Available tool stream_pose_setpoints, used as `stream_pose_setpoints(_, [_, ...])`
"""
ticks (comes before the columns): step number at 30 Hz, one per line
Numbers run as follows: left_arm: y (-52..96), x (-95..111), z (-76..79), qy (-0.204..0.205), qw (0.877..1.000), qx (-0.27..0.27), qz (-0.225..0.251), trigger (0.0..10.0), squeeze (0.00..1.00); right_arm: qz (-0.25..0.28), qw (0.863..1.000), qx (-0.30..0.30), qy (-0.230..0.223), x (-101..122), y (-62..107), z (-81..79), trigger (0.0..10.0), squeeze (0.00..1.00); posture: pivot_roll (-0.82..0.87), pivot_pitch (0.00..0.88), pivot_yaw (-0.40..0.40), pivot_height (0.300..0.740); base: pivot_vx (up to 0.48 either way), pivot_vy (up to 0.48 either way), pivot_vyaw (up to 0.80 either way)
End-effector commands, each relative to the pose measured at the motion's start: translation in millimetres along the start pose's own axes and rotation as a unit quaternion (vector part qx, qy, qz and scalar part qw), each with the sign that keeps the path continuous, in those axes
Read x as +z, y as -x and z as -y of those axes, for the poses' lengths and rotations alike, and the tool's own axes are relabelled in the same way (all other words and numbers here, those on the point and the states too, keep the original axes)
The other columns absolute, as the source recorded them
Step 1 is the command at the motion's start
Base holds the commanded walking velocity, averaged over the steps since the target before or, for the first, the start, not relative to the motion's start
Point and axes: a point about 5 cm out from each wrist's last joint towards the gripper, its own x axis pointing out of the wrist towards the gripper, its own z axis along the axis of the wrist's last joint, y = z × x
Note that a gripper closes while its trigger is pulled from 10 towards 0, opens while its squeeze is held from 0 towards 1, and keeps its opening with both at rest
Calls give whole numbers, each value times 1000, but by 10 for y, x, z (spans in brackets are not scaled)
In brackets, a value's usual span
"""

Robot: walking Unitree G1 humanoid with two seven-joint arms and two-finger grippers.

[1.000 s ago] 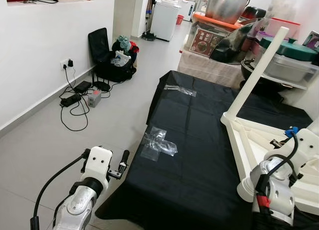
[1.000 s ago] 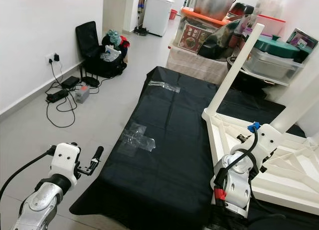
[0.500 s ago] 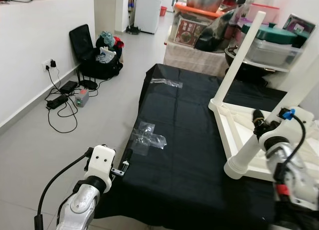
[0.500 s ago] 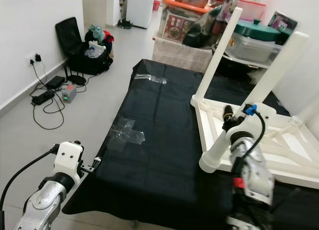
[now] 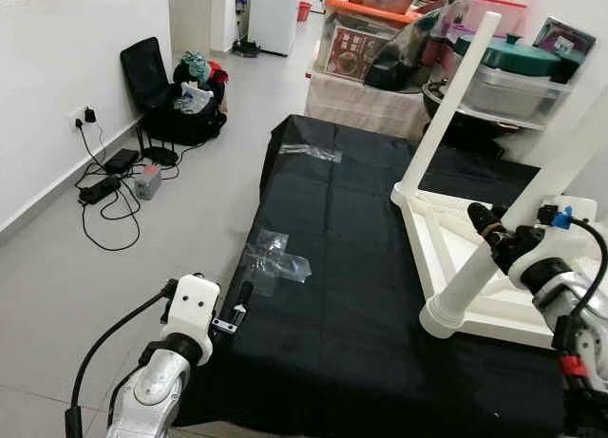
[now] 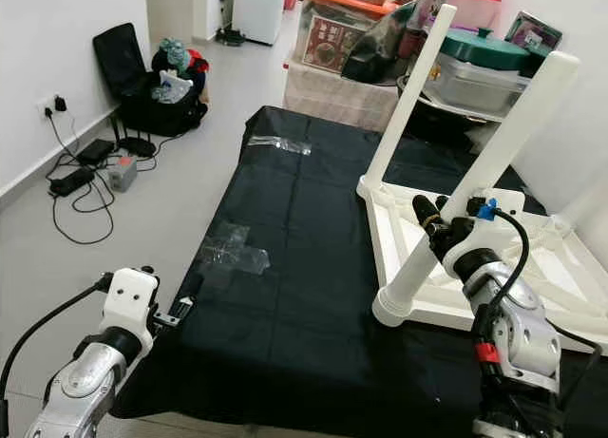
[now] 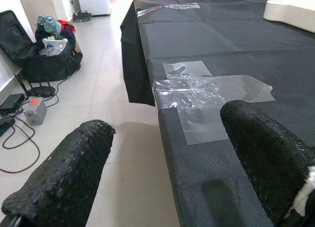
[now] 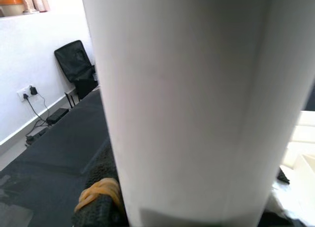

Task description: Building children table

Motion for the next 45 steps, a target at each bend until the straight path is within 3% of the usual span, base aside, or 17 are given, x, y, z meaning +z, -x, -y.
stream_pose_setpoints(1, [5,-48,48,4,1000,-8,-8,10000,0,-20,999,39,-18,-82,-41,-83,0,0,114,0,-189,740,0,0,0])
stream_pose_setpoints(8, [5,-47,35,3,1000,-5,-8,10000,0,-16,997,69,-14,-114,-45,-151,0,0,120,0,-189,740,0,0,0])
stream_pose_setpoints(9, [6,-42,26,3,1000,-5,-8,10000,0,-10,999,-50,-16,-103,-89,-25,0,0,107,0,-178,740,0,0,0])
stream_pose_setpoints(12, [7,-38,20,3,1000,-4,-7,10000,0,-9,991,-132,-19,-100,-101,78,0,0,107,0,-178,740,0,0,0])
stream_pose_setpoints(13, [10,-37,13,2,1000,-3,-7,10000,0,-25,956,-291,-11,-268,60,16,0,0,104,0,-177,740,0,0,0])
stream_pose_setpoints(16, [10,-37,13,2,1000,-3,-7,10000,0,-25,956,-291,-11,-268,60,16,0,0,104,0,-177,740,0,0,0])
stream_pose_setpoints(17, [13,-36,8,2,1000,-3,-8,10000,0,-34,916,-400,-5,-366,240,-34,0,0,104,0,-177,740,0,0,0])
stream_pose_setpoints(20, [13,-36,8,2,1000,-3,-8,10000,0,-34,916,-400,-5,-366,240,-34,0,0,104,0,-177,740,0,0,0])
stream_pose_setpoints(21, [15,-36,6,2,1000,-2,-8,10000,0,-44,889,-456,-5,-452,372,-134,0,0,102,0,-178,740,0,0,0])
stream_pose_setpoints(25, [13,-35,5,1,1000,-2,-8,10000,0,-36,876,-482,2,-437,414,-187,0,0,101,0,-181,740,0,0,0])
stream_pose_setpoints(35, [11,-36,1,1,1000,0,-8,10000,0,-15,896,-443,25,-318,304,-263,275,0,98,0,-180,740,0,0,0])
stream_pose_setpoints(36, [12,-38,4,2,1000,-2,-8,10000,0,-7,912,-409,20,-313,251,-321,10000,729,95,0,-178,740,0,0,0])
stream_pose_setpoints(38, [12,-38,4,2,1000,-2,-8,10000,0,-7,912,-409,20,-313,251,-321,10000,729,95,0,-178,740,0,0,0])
stream_pose_setpoints(39, [14,-40,8,2,1000,-2,-8,10000,0,4,927,-374,12,-284,200,-350,10000,1000,92,0,-175,740,0,0,0])
stream_pose_setpoints(40, [14,-42,13,3,1000,-3,-9,10000,0,25,952,-305,9,-201,99,-369,10000,0,91,0,-176,740,0,0,0])
stream_pose_setpoints(43, [14,-44,17,3,1000,-4,-9,10000,0,40,966,-257,7,-140,39,-378,10000,0,91,0,-176,740,0,0,0])
stream_pose_setpoints(45, [15,-44,19,4,1000,-4,-9,10000,0,48,990,-134,11,-28,-63,-409,10000,0,91,0,-176,740,0,0,0])
